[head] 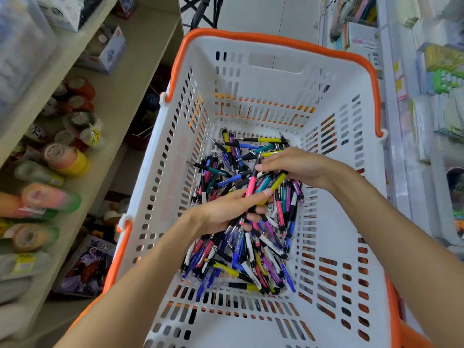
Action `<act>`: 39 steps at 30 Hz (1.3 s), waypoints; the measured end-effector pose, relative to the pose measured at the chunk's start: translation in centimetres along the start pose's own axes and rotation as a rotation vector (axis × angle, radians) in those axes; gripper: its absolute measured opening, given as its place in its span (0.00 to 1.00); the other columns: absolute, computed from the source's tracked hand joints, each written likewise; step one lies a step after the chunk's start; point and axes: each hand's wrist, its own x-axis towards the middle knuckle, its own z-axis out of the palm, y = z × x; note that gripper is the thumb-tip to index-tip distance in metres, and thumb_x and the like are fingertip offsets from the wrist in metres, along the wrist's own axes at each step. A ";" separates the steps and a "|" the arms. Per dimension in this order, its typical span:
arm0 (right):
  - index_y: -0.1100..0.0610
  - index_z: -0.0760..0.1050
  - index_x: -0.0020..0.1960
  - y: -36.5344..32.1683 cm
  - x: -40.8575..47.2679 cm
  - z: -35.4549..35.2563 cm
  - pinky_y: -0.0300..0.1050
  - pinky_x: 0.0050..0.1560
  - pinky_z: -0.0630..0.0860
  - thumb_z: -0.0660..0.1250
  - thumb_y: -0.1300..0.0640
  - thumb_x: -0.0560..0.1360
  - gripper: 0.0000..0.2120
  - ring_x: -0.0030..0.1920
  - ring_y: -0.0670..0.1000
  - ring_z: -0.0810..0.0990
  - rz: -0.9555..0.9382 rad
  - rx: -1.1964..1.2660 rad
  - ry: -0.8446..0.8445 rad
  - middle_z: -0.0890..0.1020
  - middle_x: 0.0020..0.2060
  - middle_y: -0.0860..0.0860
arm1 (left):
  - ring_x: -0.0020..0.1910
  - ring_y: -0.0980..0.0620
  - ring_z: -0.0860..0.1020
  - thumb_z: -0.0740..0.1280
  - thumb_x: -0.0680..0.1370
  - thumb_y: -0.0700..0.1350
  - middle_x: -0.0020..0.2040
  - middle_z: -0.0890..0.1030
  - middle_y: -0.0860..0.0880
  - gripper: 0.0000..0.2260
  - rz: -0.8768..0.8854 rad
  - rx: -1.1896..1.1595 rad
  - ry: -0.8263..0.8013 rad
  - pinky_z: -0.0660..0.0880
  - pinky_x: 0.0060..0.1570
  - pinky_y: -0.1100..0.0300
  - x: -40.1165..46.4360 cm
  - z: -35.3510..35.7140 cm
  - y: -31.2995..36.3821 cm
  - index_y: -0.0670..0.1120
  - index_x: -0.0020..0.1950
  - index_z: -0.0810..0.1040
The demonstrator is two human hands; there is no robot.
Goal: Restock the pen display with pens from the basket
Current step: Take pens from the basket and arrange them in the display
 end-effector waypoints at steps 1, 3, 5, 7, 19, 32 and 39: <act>0.58 0.80 0.52 0.0 0.1 0.0 0.39 0.48 0.70 0.66 0.53 0.77 0.10 0.51 0.50 0.76 -0.049 0.087 0.055 0.80 0.49 0.52 | 0.29 0.57 0.62 0.59 0.81 0.53 0.33 0.66 0.55 0.12 0.012 -0.015 0.009 0.62 0.28 0.67 0.1 -0.1 0.4 0.46 0.47 0.67; 0.57 0.77 0.45 0.1 0.6 -0.6 0.39 0.40 0.67 0.62 0.55 0.79 0.08 0.38 0.47 0.72 -0.124 0.312 0.229 0.76 0.38 0.50 | 0.28 0.58 0.61 0.60 0.80 0.55 0.32 0.65 0.55 0.13 0.031 0.039 0.018 0.62 0.27 0.68 0.1 -0.1 0.9 0.46 0.43 0.66; 0.56 0.73 0.42 -0.1 0.5 -1.6 0.37 0.37 0.67 0.59 0.58 0.80 0.10 0.33 0.45 0.69 -0.175 0.548 0.406 0.74 0.33 0.49 | 0.27 0.58 0.61 0.60 0.80 0.55 0.31 0.64 0.55 0.15 0.025 0.081 0.039 0.62 0.26 0.69 0.3 0.0 0.7 0.48 0.39 0.65; 0.57 0.72 0.41 -0.5 -0.1 -1.8 0.36 0.35 0.71 0.59 0.60 0.79 0.09 0.30 0.45 0.71 -0.244 0.739 0.530 0.75 0.31 0.50 | 0.25 0.59 0.62 0.59 0.81 0.54 0.31 0.65 0.55 0.13 0.024 -0.028 0.152 0.62 0.24 0.69 0.7 -0.2 0.1 0.48 0.40 0.67; 0.54 0.79 0.45 2.3 -5.2 7.9 0.29 0.44 0.76 0.74 0.59 0.70 0.06 0.42 0.38 0.83 -0.324 0.430 0.823 0.85 0.39 0.45 | 0.61 0.48 0.78 0.57 0.83 0.46 0.60 0.81 0.44 0.10 0.261 -0.883 0.403 0.74 0.59 0.52 -1.3 1.8 1.4 0.47 0.60 0.75; 0.47 0.82 0.46 -1.1 -12.0 8.1 0.34 0.45 0.72 0.68 0.48 0.75 0.06 0.43 0.39 0.76 -0.514 -0.038 0.652 0.80 0.42 0.41 | 0.43 0.51 0.83 0.61 0.81 0.45 0.51 0.83 0.46 0.12 0.225 -0.624 0.487 0.81 0.44 0.57 -10.7 5.4 5.7 0.43 0.61 0.77; 0.51 0.78 0.50 -10.2 -13.9 8.8 0.38 0.40 0.70 0.58 0.49 0.80 0.11 0.36 0.45 0.76 -0.469 -0.032 0.194 0.79 0.40 0.47 | 0.41 0.54 0.83 0.65 0.78 0.44 0.44 0.84 0.46 0.10 0.285 -0.442 0.483 0.80 0.42 0.63 -21.0 4.7 6.6 0.44 0.52 0.84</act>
